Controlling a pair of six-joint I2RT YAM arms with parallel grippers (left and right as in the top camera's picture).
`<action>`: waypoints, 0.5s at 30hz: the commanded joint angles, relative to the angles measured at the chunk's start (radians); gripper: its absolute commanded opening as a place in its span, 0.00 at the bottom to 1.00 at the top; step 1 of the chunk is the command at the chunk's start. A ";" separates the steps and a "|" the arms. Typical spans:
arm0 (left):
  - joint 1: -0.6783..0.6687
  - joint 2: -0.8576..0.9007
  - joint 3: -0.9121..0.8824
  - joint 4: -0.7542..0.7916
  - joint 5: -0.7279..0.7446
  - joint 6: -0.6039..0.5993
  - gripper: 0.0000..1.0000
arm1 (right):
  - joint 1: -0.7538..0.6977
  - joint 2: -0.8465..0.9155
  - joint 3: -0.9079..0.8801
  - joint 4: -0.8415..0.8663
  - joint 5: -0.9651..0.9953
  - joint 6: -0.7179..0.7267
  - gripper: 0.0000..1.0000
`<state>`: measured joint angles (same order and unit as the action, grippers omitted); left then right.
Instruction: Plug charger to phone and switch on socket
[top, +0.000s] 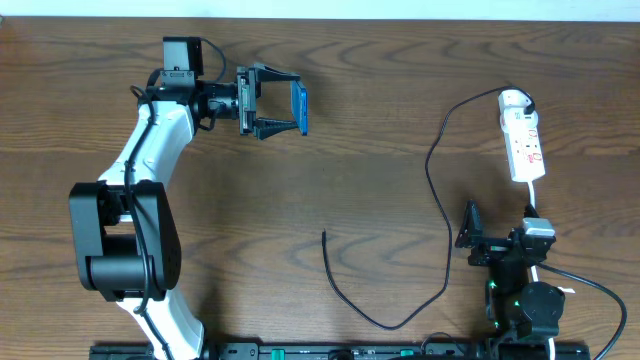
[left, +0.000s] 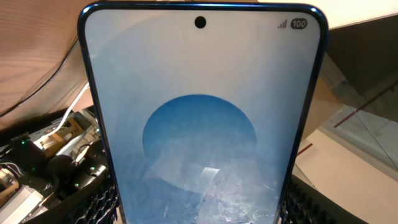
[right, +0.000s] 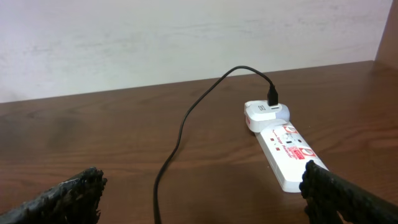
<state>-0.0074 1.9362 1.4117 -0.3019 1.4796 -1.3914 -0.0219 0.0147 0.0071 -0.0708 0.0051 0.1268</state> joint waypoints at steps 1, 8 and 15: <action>0.004 -0.027 0.022 0.005 0.046 -0.009 0.07 | 0.010 -0.003 -0.002 -0.004 0.011 0.015 0.99; 0.004 -0.027 0.022 0.005 0.043 -0.009 0.07 | 0.011 -0.003 -0.002 -0.004 0.011 0.015 0.99; 0.004 -0.027 0.022 0.005 0.024 -0.009 0.07 | 0.010 -0.003 -0.002 -0.004 0.011 0.015 0.99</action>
<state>-0.0074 1.9362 1.4117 -0.3023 1.4754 -1.3914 -0.0219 0.0147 0.0071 -0.0708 0.0051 0.1268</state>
